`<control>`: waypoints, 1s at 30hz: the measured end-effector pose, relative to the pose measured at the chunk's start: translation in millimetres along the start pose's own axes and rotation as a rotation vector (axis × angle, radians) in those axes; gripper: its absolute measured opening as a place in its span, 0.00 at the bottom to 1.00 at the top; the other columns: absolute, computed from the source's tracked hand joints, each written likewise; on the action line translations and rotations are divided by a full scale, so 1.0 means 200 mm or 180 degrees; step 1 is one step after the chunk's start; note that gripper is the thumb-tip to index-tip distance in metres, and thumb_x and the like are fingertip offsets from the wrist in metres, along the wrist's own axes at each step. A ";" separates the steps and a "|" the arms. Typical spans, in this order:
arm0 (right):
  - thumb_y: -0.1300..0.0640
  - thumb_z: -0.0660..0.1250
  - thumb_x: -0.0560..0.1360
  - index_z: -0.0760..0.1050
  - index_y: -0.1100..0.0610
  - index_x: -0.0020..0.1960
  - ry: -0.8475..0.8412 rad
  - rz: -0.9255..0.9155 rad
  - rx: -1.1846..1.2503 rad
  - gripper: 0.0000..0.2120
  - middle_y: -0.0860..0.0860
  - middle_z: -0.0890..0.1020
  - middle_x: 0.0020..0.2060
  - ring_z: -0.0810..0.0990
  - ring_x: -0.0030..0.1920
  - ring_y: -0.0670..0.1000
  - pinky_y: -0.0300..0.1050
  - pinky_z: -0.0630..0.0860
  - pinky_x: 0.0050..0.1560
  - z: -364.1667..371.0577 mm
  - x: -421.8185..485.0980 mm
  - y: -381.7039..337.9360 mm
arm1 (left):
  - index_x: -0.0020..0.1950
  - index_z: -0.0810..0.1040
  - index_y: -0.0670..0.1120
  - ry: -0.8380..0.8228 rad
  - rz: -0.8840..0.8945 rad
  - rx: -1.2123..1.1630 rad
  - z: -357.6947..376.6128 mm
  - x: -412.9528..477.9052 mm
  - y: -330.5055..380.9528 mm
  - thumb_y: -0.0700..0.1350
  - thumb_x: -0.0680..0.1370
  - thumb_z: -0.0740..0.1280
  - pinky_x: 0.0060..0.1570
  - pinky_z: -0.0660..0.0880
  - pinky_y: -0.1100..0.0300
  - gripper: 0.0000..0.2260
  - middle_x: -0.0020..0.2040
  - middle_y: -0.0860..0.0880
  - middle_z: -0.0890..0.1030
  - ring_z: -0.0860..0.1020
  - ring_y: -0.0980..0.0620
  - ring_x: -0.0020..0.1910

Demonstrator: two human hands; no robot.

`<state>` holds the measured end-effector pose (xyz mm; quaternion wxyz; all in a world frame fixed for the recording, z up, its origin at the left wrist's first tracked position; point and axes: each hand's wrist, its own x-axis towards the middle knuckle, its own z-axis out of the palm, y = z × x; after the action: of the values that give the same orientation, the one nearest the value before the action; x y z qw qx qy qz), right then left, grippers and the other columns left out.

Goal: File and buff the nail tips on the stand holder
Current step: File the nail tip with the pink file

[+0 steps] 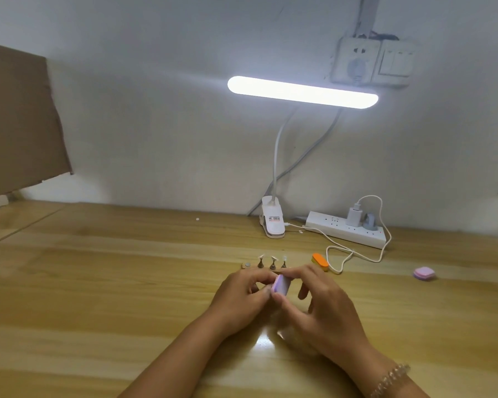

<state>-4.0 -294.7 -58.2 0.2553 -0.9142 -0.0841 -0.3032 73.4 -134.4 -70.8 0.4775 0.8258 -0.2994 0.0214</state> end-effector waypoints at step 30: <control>0.48 0.74 0.70 0.74 0.46 0.55 0.0221 0.0317 -0.0007 0.16 0.39 0.75 0.47 0.75 0.36 0.43 0.44 0.76 0.38 0.00 0.02 0.03 | 0.51 0.86 0.52 0.0191 -0.0059 -0.0344 -0.01 0.00 0.03 0.42 0.79 0.70 0.36 0.67 0.68 0.07 0.46 0.59 0.85 0.72 0.67 0.30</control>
<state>1.6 -300.3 -58.8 0.2718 -0.9065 -0.0293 -0.3218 70.4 -135.1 -65.6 0.5303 0.8005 -0.2780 0.0255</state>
